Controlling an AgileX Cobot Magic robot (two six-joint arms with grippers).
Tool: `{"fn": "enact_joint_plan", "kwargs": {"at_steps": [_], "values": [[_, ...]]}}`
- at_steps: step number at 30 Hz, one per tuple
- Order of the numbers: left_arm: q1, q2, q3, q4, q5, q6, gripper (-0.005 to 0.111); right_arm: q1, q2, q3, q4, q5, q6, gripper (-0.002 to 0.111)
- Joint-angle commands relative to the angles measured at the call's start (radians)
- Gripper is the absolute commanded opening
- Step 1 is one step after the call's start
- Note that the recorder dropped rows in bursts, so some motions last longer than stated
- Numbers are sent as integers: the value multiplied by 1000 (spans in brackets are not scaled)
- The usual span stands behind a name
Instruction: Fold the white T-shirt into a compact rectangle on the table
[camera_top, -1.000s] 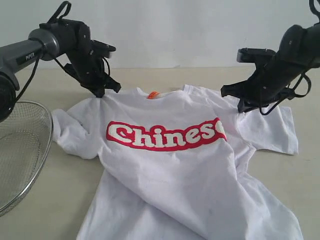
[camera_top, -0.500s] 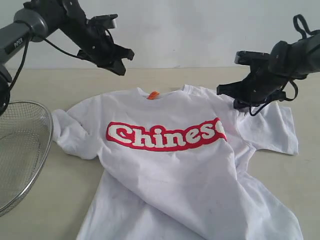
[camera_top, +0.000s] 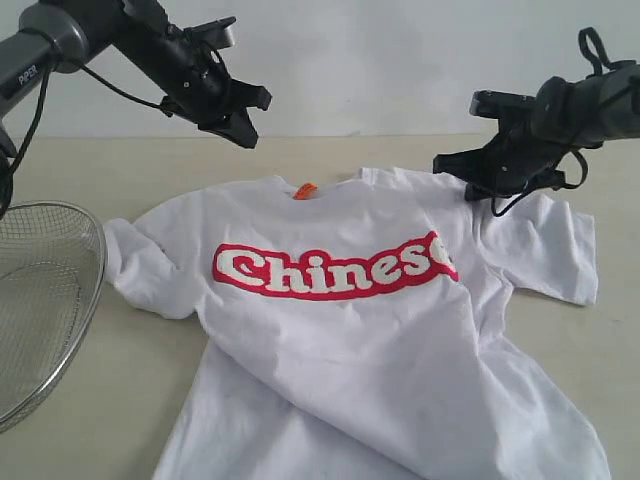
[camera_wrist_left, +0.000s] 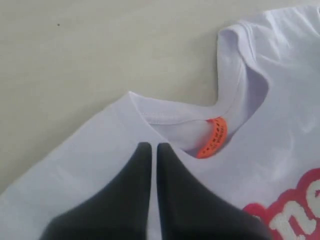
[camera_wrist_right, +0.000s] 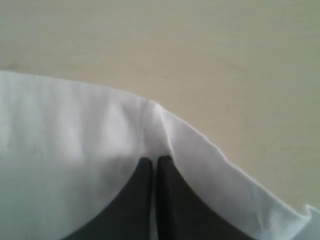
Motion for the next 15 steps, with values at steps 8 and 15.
{"fn": "enact_joint_plan", "kwargs": {"at_steps": [8,15], "values": [[5,-11,-7,-22,3,-7,5,-95,23,-98,-84,135,47,0],[5,-11,-7,-48,3,-20,5,-113,-29,-128,-71,166,85,0]]}}
